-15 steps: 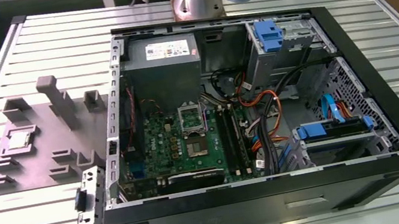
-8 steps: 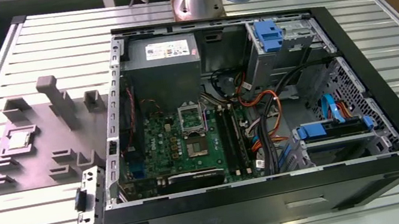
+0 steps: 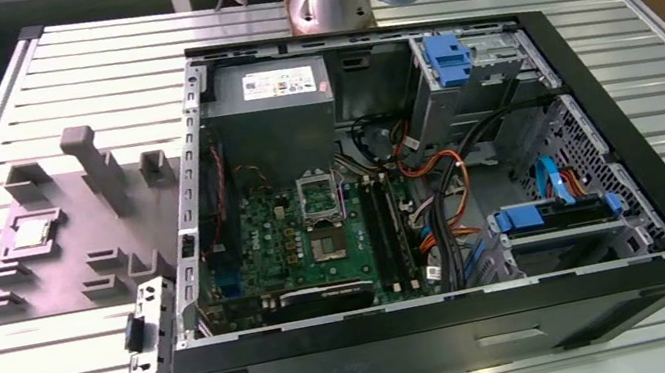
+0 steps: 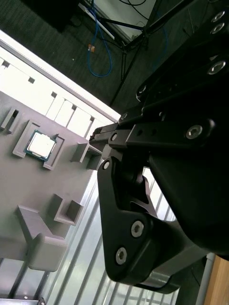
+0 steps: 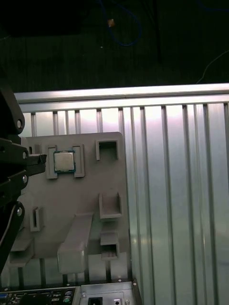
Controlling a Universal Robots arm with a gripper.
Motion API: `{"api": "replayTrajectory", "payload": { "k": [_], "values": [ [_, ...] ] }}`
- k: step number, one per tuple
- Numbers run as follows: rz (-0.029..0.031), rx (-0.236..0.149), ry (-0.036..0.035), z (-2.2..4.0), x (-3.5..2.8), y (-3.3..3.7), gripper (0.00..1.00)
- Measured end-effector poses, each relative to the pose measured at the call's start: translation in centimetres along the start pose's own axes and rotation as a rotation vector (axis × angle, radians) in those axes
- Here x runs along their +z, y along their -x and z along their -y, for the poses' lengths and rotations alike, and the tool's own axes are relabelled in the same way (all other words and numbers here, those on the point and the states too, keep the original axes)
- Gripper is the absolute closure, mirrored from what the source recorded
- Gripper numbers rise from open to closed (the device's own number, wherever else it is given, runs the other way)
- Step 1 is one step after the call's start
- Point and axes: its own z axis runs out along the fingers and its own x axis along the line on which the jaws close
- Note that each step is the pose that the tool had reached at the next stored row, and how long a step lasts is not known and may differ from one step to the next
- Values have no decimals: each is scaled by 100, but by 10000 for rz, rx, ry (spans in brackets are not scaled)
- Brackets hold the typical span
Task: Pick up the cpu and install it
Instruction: 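Pick up the cpu and move it towards the insertion slot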
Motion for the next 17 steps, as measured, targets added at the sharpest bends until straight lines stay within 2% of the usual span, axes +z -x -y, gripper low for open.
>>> {"api": "replayTrajectory", "payload": {
  "k": [4, 5, 6, 7, 8, 10, 11, 13, 14, 16, 17],
  "values": [
    [0, 0, 0, 0, 0, 0, 89],
    [0, 0, 0, 0, 0, 0, 83],
    [0, 0, 0, 0, 0, 0, 83],
    [0, 0, 0, 0, 0, 0, 76],
    [0, 0, 0, 0, 0, 0, 76],
    [0, 0, 0, 0, 0, 0, 65],
    [0, -1, 0, 0, 0, 0, 65],
    [0, -1, 0, 0, 0, 0, 53],
    [-1, -1, 0, 0, 0, 0, 53],
    [0, -1, 0, 0, 0, 0, 41],
    [0, -1, 0, 0, 0, 0, 41]
  ]
}}
